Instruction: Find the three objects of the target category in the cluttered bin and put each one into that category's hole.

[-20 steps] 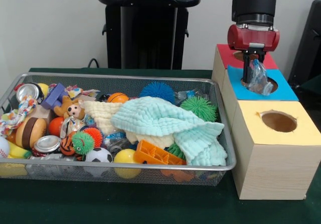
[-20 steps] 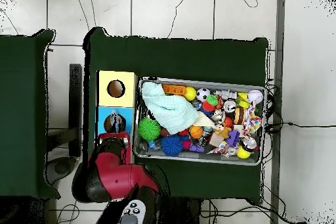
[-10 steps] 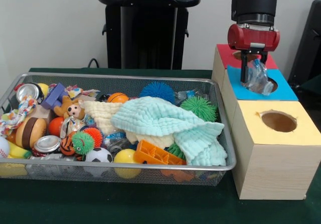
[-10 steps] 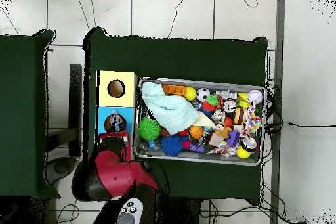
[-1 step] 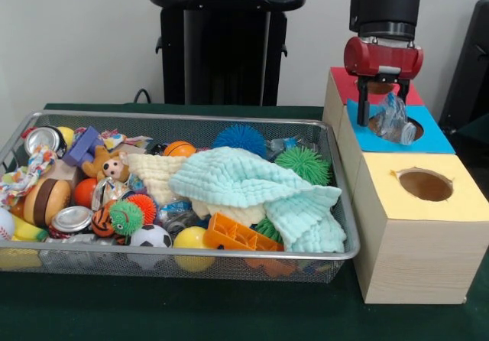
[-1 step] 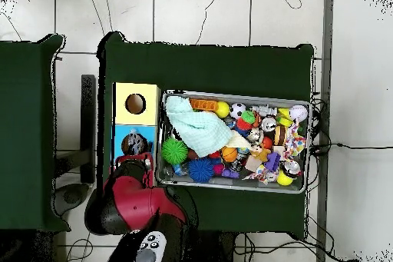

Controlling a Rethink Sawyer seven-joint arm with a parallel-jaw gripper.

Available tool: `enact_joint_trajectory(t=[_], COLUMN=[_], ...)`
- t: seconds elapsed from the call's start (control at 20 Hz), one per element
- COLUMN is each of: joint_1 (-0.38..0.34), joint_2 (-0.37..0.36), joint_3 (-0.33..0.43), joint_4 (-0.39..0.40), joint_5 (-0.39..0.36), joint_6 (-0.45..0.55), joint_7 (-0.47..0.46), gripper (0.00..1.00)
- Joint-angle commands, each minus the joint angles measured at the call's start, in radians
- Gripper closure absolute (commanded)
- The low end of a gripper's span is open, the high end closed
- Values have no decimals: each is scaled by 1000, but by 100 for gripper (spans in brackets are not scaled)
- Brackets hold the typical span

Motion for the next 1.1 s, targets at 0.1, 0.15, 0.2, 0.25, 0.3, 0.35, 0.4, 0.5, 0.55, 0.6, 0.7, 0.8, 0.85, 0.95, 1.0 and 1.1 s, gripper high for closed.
enact_joint_trajectory(t=[0.1, 0.15, 0.2, 0.25, 0.3, 0.35, 0.4, 0.5, 0.55, 0.6, 0.7, 0.8, 0.85, 0.95, 1.0, 1.1], joint_1=[-13, -18, -26, -27, -27, -28, -27, -19, -8, 2, 31, 59, 73, 99, 111, 140], joint_2=[53, 50, 49, 48, 47, 44, 37, 15, -4, -24, -48, -62, -67, -75, -78, -91], joint_3=[-18, -11, 1, 3, 4, 6, 6, 5, 0, -4, -22, -43, -54, -75, -85, -105], joint_4=[-42, -40, -36, -37, -39, -38, -37, -34, -36, -35, -43, -51, -54, -65, -71, -84], joint_5=[-27, -28, -29, -29, -30, -30, -29, -20, -12, -4, 12, 21, 24, 26, 25, 26], joint_6=[181, 160, 148, 148, 149, 153, 160, 190, 218, 244, 288, 322, 337, 362, 379, 420], joint_7=[45, 53, 60, 60, 58, 58, 57, 57, 55, 56, 59, 68, 74, 85, 91, 104], gripper=[0, 0, 0, 0, 0, 0, 0, 0, 0, 0, 0, 0, 0, 0, 0, 0])
